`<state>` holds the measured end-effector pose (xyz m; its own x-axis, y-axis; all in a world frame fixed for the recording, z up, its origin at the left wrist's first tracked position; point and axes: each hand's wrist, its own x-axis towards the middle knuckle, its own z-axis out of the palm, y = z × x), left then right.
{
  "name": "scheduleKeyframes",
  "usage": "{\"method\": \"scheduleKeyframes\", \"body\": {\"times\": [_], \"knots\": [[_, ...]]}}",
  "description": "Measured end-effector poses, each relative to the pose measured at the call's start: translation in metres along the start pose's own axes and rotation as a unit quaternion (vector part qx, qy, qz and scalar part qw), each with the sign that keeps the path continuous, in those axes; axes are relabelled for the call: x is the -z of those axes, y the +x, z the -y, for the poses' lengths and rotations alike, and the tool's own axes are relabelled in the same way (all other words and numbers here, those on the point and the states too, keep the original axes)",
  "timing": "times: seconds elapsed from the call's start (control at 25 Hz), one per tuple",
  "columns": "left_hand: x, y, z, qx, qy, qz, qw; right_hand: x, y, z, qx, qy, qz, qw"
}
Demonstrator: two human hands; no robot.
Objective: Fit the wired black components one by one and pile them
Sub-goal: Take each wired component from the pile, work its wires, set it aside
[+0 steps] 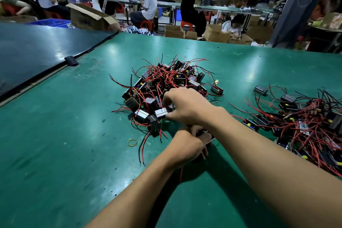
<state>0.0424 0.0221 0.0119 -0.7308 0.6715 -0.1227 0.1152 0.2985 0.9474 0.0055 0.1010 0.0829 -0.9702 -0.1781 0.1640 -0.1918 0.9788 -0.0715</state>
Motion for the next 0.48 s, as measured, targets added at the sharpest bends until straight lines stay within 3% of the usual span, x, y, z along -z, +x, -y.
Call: {"method": "scheduleKeyframes", "body": {"times": [0.12,0.24,0.32,0.48], "knots": [[-0.001,-0.002,-0.004,-0.04,-0.048,-0.009,0.998,0.031,-0.019,-0.01,-0.042,0.21,-0.013,0.977],[-0.001,0.0,-0.002,-0.031,-0.073,-0.005,0.997,0.059,-0.051,-0.023,-0.05,0.422,-0.128,0.896],[0.0,0.0,-0.005,-0.026,-0.101,0.003,0.995,0.063,-0.078,-0.033,-0.064,0.435,-0.211,0.873],[0.003,0.003,-0.009,-0.015,-0.172,-0.008,0.985,0.043,-0.117,-0.046,-0.111,0.279,-0.228,0.926]]}}
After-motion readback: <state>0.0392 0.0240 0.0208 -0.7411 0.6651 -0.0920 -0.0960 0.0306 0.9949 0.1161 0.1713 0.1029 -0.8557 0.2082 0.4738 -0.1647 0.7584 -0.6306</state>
